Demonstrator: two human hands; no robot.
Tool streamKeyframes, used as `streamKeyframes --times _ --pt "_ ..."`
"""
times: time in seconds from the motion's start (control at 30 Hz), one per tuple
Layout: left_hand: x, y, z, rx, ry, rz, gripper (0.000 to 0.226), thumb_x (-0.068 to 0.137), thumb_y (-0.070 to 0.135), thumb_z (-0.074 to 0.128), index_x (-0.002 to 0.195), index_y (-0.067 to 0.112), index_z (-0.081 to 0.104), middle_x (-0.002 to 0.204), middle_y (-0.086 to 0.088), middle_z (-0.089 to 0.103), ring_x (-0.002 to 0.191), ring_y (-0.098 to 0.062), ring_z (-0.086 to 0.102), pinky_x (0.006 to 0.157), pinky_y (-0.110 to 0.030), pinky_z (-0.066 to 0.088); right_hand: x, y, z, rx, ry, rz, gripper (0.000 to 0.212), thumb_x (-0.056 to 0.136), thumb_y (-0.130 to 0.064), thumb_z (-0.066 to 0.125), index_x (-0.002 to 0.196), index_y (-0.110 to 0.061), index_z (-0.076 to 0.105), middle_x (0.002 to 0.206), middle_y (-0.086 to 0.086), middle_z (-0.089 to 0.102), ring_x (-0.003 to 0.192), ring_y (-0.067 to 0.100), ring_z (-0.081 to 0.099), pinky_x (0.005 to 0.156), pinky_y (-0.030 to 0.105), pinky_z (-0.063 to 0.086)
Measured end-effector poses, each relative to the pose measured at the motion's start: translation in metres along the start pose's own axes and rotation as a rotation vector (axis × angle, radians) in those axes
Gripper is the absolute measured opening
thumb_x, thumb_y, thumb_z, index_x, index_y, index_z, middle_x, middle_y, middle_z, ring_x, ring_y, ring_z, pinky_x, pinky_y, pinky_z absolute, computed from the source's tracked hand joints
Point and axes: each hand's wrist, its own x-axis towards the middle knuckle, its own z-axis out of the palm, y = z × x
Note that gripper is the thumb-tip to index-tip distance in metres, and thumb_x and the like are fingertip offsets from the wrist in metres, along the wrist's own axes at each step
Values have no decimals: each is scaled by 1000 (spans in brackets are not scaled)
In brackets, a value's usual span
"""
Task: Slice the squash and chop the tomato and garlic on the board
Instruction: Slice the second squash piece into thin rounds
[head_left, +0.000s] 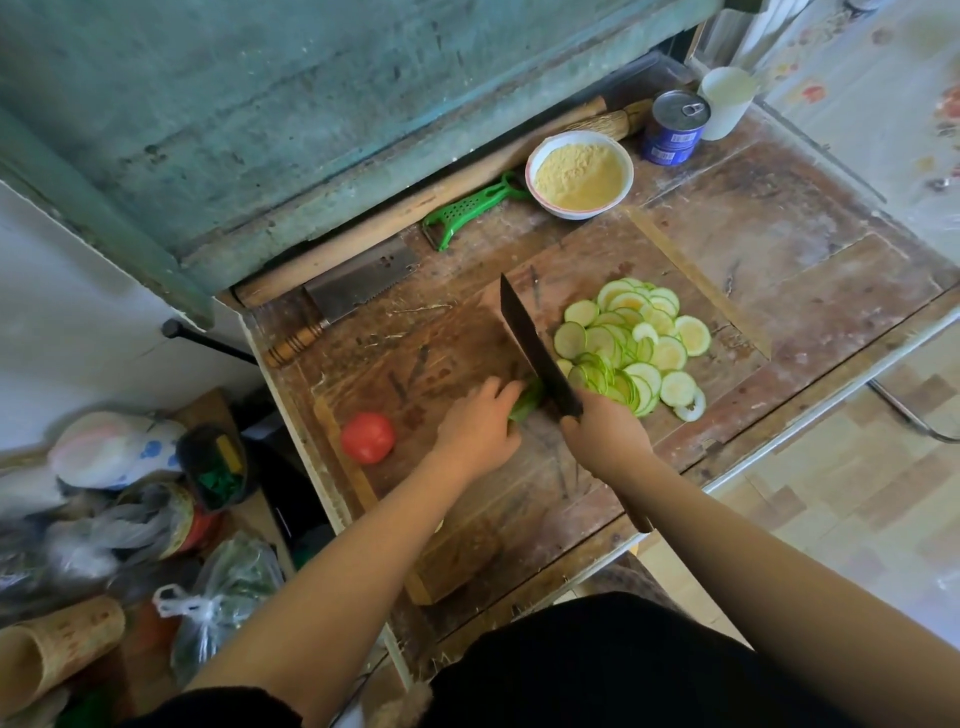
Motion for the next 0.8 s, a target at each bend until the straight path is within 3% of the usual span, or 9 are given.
streamKeyframes --times 0.13,0.27,0.4,0.53,0.67,0.8 --pt "6 0 1 118 30 70 51 95 34 49 142 22 37 131 -9 42 117 -30 44 87 -40 42 -2 11 13 8 108 -45 36 96 -23 42 131 -20 54 70 -3 56 67 23 54 52 25 35" --pt "7 -4 2 97 85 130 41 93 29 52 133 17 50 127 -10 48 114 -31 48 83 -42 46 -11 26 20 56 161 -61 35 97 -23 44 130 -20 54 54 -12 44 50 15 45 48 25 31" --pt "8 -7 6 98 125 147 33 90 25 58 120 13 57 123 -10 52 109 -32 53 78 -42 49 -18 34 21 108 186 -54 24 97 -21 46 113 -10 60 51 -7 46 47 18 46 48 27 33" --pt "9 -10 9 111 159 159 31 88 25 60 117 13 59 122 -10 54 107 -31 55 74 -40 50 -18 38 21 114 182 -41 28 98 -23 46 120 -11 58 51 -9 45 45 11 44 42 24 28" --pt "9 -9 9 115 193 169 29 84 23 68 109 11 63 112 -12 59 96 -34 61 65 -40 52 -20 36 18 102 142 -53 29 98 -24 45 123 -14 57 54 -4 49 52 24 53 47 29 37" --pt "9 -9 10 98 226 185 28 78 23 75 100 10 66 98 -12 62 80 -33 64 54 -36 50 -19 34 14 99 148 -63 26 98 -26 45 114 -11 60 54 -4 48 53 24 51 49 30 36"
